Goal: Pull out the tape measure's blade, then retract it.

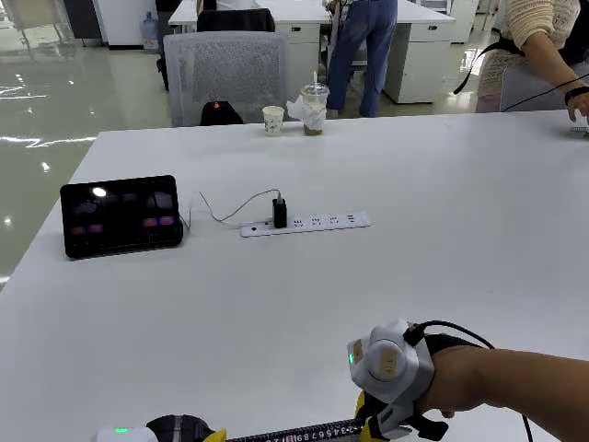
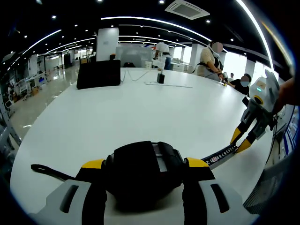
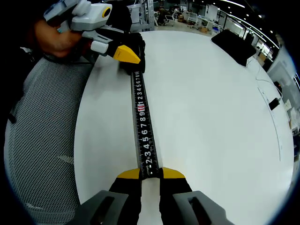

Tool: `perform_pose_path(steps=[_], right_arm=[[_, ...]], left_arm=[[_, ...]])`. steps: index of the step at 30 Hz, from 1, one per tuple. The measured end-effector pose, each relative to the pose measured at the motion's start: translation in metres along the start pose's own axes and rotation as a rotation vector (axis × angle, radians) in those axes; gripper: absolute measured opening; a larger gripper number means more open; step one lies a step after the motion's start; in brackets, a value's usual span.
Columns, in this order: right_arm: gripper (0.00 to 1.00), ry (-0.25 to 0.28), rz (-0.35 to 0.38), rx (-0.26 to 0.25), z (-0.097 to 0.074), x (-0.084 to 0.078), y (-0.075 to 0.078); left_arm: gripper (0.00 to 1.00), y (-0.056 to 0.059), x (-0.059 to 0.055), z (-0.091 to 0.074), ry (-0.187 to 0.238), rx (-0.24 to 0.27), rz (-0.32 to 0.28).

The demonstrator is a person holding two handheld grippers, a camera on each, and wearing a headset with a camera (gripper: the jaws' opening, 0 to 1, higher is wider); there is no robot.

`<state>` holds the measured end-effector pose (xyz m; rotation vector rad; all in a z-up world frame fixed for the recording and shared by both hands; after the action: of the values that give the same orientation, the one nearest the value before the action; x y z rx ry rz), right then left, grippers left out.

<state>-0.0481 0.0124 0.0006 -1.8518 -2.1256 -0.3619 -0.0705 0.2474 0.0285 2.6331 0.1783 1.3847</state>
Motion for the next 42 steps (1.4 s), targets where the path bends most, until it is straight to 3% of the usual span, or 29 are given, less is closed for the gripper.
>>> perform_pose_path(steps=[42], right_arm=[[0.11,-0.010,0.014,-0.022,0.006,0.014,-0.001]], left_arm=[[0.61,0.000,0.000,0.000,0.000,-0.001,-0.002]])
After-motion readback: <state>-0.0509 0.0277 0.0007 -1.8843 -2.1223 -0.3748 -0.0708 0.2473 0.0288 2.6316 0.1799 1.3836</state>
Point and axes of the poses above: the centre of the closed fingertips' face, and the gripper's own axes: z roughly forward along the fingers, y roughly to its right, x roughly out of its top, the point moved 2 cm from there along -z, roughly backward along the fingers, and after that the axes turned 8 degrees about -z, right-handed, at the moved point
